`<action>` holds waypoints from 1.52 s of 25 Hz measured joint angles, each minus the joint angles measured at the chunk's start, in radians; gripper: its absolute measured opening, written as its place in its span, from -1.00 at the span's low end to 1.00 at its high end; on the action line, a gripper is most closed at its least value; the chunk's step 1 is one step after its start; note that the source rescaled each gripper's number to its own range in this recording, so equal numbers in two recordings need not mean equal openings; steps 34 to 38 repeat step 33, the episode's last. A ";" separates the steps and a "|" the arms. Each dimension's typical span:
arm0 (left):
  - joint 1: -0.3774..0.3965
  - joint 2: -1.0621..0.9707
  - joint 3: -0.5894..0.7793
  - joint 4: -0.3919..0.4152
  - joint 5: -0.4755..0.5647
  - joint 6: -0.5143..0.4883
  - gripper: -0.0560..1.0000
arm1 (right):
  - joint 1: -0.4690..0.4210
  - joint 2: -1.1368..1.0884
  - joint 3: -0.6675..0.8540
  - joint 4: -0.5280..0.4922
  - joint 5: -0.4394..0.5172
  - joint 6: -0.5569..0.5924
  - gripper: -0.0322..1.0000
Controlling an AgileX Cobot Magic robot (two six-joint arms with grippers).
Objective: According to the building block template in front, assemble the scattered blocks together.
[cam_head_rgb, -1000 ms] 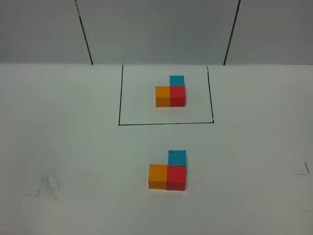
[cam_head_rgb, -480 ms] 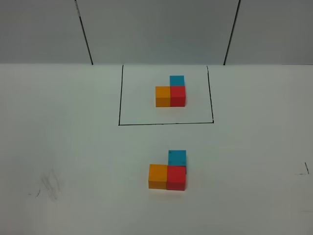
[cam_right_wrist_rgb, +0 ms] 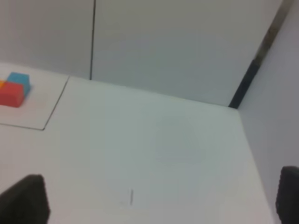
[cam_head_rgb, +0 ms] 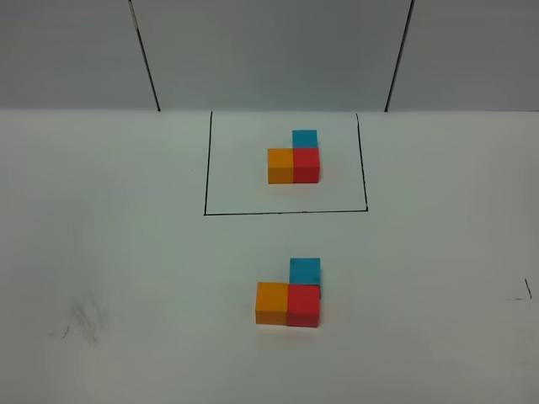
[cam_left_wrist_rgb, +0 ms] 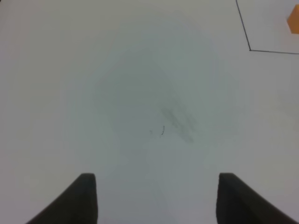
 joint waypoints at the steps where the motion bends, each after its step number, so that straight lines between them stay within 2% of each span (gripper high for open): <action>1: 0.000 0.000 0.000 0.000 0.000 0.000 -0.44 | 0.011 -0.018 0.030 0.004 -0.001 0.014 0.95; 7: 0.000 0.000 0.000 0.000 0.000 0.000 -0.44 | 0.014 -0.125 0.185 0.035 -0.018 0.059 0.93; 13: 0.000 0.000 0.000 0.000 0.000 0.000 -0.44 | 0.023 -0.128 0.292 0.066 -0.045 0.079 0.90; 19: 0.000 0.000 0.000 0.000 0.000 0.000 -0.44 | 0.023 -0.128 0.338 0.025 -0.009 0.097 0.84; 24: 0.000 0.000 0.000 0.000 0.000 0.000 -0.44 | 0.023 -0.131 0.338 0.011 -0.008 0.110 0.62; 33: 0.000 0.000 0.000 0.000 0.000 0.000 -0.44 | 0.023 -0.131 0.338 0.009 -0.008 0.112 0.00; 38: 0.000 0.000 0.000 0.000 0.000 0.000 -0.44 | 0.023 -0.131 0.338 0.009 -0.008 0.112 0.00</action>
